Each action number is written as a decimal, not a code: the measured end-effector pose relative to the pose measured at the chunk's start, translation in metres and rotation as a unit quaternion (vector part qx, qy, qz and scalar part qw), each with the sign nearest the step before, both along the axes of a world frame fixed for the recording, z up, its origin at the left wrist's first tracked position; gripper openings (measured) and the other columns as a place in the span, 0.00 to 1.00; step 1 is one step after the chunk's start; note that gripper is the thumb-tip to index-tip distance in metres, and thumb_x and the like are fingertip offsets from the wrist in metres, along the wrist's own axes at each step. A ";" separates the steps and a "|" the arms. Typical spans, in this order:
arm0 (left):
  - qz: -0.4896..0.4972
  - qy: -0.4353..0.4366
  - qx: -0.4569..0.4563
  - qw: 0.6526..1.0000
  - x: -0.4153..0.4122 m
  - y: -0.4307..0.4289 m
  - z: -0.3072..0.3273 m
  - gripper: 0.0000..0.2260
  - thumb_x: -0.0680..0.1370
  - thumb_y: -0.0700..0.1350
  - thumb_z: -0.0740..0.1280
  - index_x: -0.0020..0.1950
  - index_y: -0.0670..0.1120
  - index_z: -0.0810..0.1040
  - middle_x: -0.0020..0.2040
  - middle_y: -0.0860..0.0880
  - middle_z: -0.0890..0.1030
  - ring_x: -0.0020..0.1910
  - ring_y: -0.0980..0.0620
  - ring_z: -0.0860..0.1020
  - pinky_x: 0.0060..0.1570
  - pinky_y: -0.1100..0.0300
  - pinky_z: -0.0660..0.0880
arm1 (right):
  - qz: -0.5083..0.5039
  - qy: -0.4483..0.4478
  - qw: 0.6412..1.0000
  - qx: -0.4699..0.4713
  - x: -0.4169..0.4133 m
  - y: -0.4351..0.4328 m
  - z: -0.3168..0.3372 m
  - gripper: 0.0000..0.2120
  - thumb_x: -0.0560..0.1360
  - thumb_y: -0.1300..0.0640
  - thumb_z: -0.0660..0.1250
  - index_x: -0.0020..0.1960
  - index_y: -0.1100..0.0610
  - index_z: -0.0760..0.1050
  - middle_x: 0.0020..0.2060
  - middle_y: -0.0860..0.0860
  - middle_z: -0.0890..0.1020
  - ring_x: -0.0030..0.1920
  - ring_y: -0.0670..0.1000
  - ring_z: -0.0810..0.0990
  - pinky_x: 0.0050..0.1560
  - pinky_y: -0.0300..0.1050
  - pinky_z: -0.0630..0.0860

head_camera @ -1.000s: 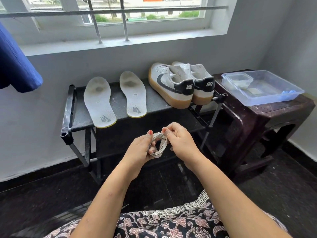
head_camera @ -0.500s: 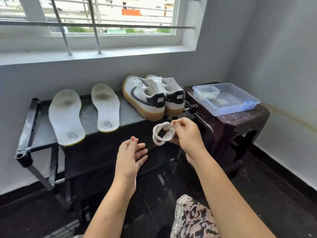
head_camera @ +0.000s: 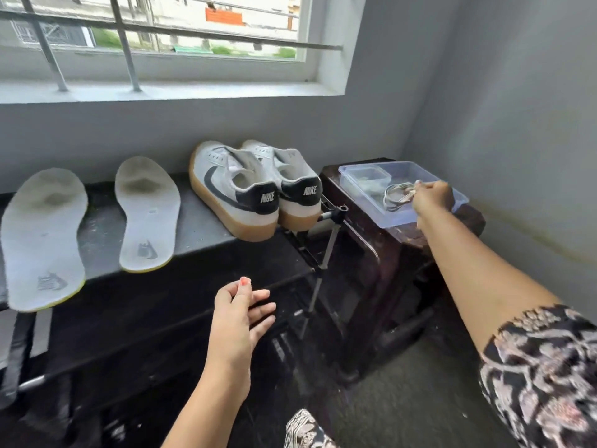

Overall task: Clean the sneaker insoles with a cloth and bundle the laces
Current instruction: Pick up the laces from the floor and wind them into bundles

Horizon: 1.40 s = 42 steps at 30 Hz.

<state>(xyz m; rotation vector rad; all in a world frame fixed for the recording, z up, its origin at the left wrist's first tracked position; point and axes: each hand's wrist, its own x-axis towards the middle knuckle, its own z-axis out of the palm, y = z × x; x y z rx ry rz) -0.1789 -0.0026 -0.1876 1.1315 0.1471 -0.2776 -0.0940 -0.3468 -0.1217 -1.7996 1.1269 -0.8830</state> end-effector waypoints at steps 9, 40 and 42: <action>-0.016 0.008 0.005 1.000 0.012 -0.016 -0.013 0.11 0.80 0.53 0.59 0.55 0.49 0.73 0.51 0.46 0.80 0.49 0.48 0.81 0.46 0.55 0.76 | -0.082 0.093 0.992 -0.015 0.029 -0.024 -0.040 0.13 0.77 0.52 0.63 0.56 0.58 0.78 0.55 0.59 0.81 0.58 0.60 0.78 0.57 0.50 0.73; -0.046 0.224 0.279 0.933 -0.003 0.282 -0.131 0.06 0.81 0.47 0.60 0.46 0.48 0.74 0.41 0.51 0.78 0.35 0.54 0.74 0.35 0.62 0.65 | 0.768 0.430 0.474 0.020 -0.034 0.352 -0.148 0.07 0.78 0.57 0.63 0.50 0.52 0.80 0.41 0.43 0.81 0.39 0.40 0.76 0.41 0.37 0.71; -0.006 0.274 0.307 0.911 -0.028 0.309 -0.190 0.04 0.80 0.45 0.61 0.47 0.48 0.73 0.40 0.50 0.77 0.32 0.55 0.72 0.32 0.63 0.63 | 0.785 0.460 0.416 -0.005 -0.033 0.382 -0.197 0.08 0.77 0.57 0.63 0.52 0.55 0.79 0.39 0.42 0.79 0.38 0.41 0.75 0.41 0.37 0.70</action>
